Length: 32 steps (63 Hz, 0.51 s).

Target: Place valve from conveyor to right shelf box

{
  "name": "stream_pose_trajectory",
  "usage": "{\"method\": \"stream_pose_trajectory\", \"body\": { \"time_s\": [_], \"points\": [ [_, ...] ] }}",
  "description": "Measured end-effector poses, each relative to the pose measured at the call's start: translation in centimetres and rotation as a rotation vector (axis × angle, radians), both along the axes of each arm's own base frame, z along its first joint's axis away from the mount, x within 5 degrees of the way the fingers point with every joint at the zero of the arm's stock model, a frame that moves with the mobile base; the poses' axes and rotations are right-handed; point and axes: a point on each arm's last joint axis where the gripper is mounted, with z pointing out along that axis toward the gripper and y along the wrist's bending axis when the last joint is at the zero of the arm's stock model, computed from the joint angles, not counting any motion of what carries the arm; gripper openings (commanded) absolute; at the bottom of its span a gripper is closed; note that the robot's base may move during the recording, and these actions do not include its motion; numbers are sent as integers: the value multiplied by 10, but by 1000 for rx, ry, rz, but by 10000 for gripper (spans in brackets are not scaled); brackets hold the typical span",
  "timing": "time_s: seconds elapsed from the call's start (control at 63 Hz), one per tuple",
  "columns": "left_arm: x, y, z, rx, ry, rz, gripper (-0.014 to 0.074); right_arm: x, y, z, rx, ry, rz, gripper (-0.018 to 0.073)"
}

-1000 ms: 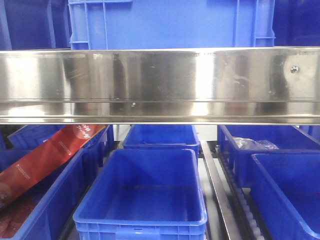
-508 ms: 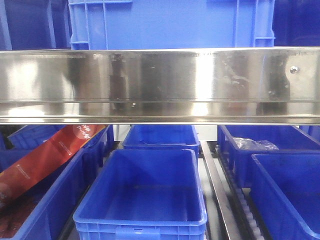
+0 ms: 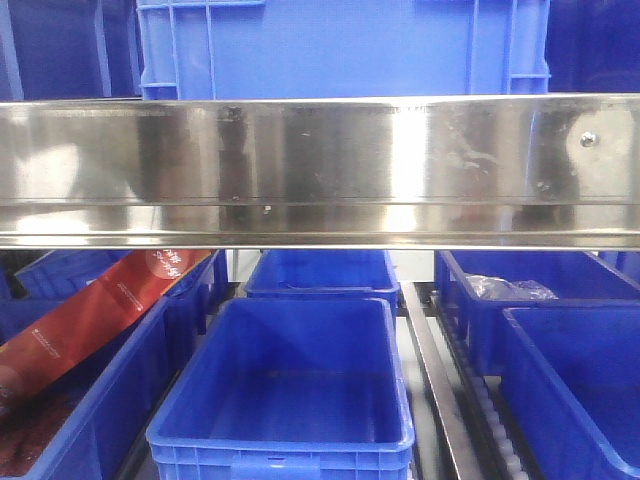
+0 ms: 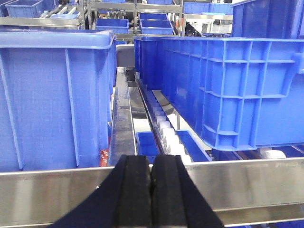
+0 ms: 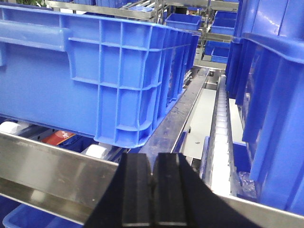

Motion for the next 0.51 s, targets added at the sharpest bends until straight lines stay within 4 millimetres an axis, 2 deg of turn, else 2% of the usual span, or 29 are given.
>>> {"method": "stream_pose_trajectory", "body": {
  "time_s": [0.508],
  "points": [
    [0,0,0,9,-2,1,-111,0,0,0,1,-3,-1,-162]
  ]
}}
